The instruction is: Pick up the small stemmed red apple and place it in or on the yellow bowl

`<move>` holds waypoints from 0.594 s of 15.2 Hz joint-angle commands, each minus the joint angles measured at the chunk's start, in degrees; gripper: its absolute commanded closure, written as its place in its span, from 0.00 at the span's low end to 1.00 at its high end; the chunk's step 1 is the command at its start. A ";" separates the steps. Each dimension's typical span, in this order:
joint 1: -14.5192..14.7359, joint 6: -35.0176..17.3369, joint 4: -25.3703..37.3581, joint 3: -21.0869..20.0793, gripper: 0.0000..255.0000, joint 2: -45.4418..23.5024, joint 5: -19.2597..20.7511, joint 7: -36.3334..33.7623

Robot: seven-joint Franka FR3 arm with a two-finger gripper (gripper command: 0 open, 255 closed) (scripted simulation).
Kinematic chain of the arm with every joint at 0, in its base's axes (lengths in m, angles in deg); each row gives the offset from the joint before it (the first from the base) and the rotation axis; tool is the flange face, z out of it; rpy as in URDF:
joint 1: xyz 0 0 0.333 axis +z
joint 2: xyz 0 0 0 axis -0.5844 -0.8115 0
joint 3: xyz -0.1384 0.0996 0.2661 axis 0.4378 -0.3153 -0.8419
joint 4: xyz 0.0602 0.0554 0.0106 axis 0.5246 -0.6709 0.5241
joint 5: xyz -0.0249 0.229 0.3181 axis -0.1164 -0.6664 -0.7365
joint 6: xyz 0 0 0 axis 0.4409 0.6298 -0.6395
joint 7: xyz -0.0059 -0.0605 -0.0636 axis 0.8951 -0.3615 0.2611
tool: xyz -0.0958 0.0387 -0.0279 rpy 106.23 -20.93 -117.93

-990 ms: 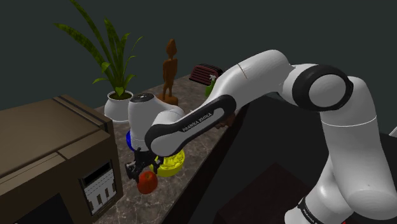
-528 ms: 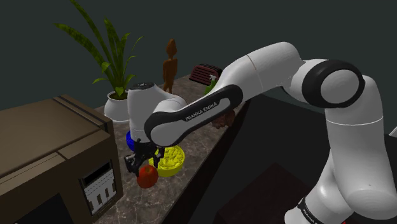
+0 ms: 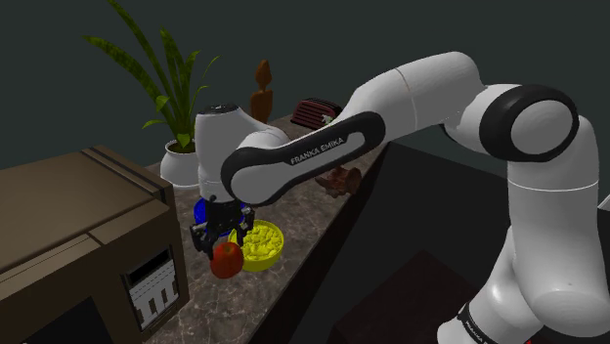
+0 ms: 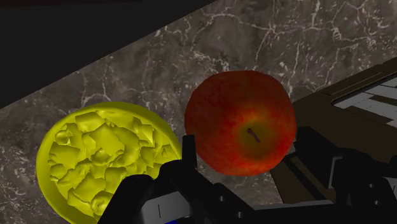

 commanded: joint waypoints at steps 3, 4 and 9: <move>-0.19 2.51 1.37 -0.30 1.00 1.20 -0.57 0.39; -0.23 3.14 1.70 -0.38 1.00 1.51 -0.71 0.46; -1.32 5.52 2.63 -0.41 1.00 3.09 -1.45 1.94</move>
